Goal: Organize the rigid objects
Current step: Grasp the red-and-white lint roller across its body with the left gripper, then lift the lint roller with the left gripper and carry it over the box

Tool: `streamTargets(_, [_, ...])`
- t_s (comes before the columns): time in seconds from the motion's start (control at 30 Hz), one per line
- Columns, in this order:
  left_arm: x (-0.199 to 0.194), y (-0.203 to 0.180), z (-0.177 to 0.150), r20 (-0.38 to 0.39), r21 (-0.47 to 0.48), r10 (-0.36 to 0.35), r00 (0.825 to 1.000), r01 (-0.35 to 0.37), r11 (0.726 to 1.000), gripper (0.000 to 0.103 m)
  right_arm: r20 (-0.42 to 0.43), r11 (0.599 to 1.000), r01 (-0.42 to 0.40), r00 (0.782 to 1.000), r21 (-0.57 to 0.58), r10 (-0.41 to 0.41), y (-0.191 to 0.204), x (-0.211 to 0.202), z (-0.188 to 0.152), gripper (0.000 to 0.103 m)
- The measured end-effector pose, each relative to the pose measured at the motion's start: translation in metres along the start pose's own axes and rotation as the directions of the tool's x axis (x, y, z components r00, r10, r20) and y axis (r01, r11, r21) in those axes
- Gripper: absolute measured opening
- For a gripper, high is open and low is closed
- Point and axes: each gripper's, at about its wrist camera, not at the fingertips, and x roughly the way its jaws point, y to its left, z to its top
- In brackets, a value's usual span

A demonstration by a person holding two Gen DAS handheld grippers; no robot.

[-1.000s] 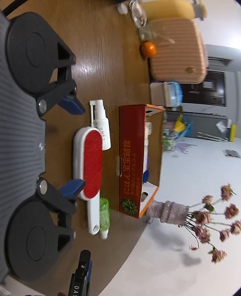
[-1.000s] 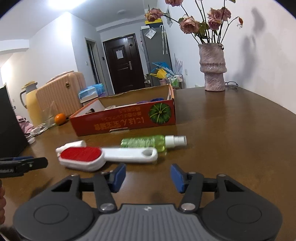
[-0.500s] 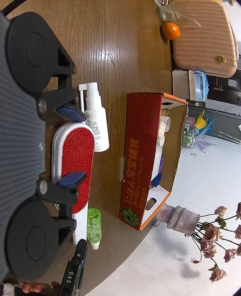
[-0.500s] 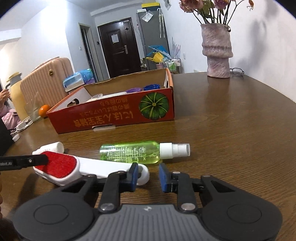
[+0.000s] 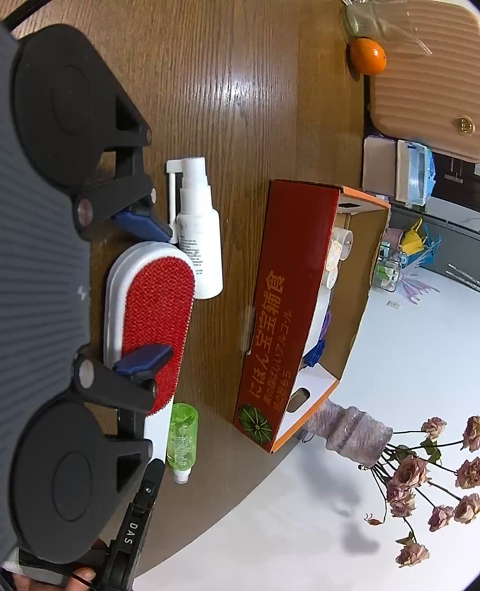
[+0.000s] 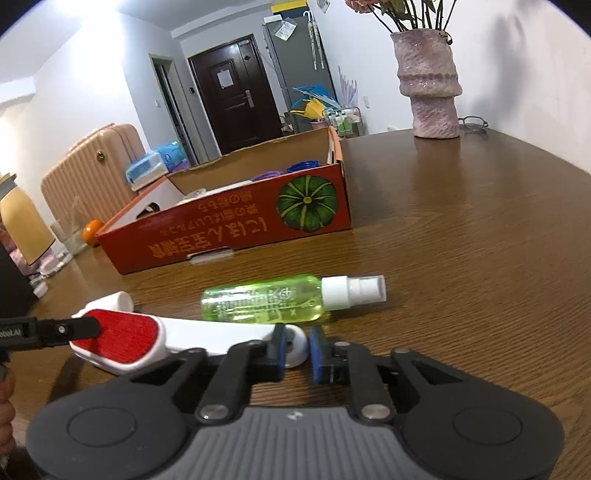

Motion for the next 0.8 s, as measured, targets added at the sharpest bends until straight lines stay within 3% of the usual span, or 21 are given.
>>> streamTargets(0.2, [-0.011, -0.003, -0.009, 0.0, -0.019, -0.005, 1.0, 0.005, 1.0, 0.059, 0.012, 1.0, 0.011, 1.0, 0.014, -0.012, 0.002, -0.009, -0.004, 0.014])
streamTargets(0.33, [-0.037, -0.013, -0.025, 0.083, 0.003, -0.007, 0.997, 0.007, 1.0, 0.059, 0.065, 1.0, 0.026, 0.998, 0.002, -0.026, 0.009, -0.033, -0.011, 0.014])
streamTargets(0.53, [-0.09, -0.037, -0.044, 0.223, 0.068, -0.011, 0.975, -0.005, 0.998, 0.059, 0.179, 0.998, 0.038, 0.984, -0.05, -0.028, 0.027, -0.081, -0.019, 0.014])
streamTargets(0.8, [-0.156, -0.063, -0.066, 0.351, 0.142, -0.039, 0.936, -0.012, 0.99, 0.059, 0.314, 0.996, 0.04, 0.949, -0.084, -0.012, 0.047, -0.151, -0.033, 0.014])
